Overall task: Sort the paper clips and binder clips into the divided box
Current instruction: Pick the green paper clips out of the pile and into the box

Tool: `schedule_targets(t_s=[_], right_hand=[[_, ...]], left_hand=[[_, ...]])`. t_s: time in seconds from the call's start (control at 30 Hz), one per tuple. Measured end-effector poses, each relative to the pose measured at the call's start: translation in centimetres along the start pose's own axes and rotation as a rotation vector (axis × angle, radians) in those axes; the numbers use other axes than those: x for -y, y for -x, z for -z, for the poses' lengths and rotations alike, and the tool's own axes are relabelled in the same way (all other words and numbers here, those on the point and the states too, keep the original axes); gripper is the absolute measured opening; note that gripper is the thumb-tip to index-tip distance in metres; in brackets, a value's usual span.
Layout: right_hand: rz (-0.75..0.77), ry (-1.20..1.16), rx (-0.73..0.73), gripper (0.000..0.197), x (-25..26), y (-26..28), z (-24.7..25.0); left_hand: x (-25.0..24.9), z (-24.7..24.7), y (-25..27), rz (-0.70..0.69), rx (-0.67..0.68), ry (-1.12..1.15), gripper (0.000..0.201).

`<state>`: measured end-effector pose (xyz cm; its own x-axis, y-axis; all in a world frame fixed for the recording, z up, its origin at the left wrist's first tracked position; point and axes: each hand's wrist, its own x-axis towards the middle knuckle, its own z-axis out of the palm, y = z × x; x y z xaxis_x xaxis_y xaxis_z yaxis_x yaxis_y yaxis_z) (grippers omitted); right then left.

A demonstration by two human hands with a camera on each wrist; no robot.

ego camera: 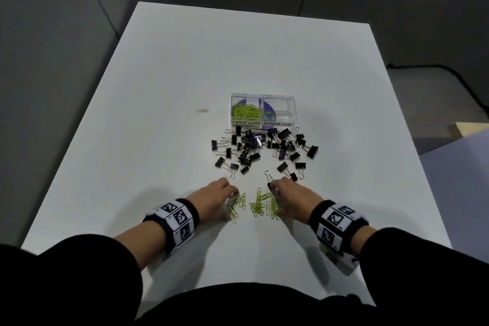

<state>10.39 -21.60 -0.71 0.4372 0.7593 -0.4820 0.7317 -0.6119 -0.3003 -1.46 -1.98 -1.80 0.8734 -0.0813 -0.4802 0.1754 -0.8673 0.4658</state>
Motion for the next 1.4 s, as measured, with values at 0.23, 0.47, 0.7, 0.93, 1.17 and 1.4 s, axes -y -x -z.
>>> schedule_targets(t_s=[0.23, 0.47, 0.7, 0.93, 1.17, 1.4], right_hand=[[0.010, -0.100, -0.165, 0.034, 0.7, -0.2, -1.2], [-0.200, 0.017, -0.055, 0.065, 0.8, 0.3, -1.4], [-0.221, -0.055, -0.057, 0.053, 2.6, -0.7, -1.5], [-0.174, -0.071, -0.079, 0.026, 2.1, -1.2, -1.4], [-0.169, 0.006, -0.078, 0.017, 2.0, -1.9, -1.4], [-0.156, 0.067, -0.051, 0.020, 2.0, -2.5, -0.9]], left_hand=[[-2.1, -0.3, -0.9, 0.102, -0.134, 0.102, 0.038], [-2.6, -1.4, -0.5, 0.183, -0.184, 0.087, 0.065], [-4.5, -2.1, -1.9, 0.208, -0.157, 0.069, 0.063], [-4.5, -1.8, -2.9, 0.173, -0.170, 0.065, 0.036], [-3.9, -1.4, -3.0, 0.134, -0.149, 0.137, 0.030], [-3.1, -0.8, -2.9, 0.043, -0.152, 0.136, 0.033]])
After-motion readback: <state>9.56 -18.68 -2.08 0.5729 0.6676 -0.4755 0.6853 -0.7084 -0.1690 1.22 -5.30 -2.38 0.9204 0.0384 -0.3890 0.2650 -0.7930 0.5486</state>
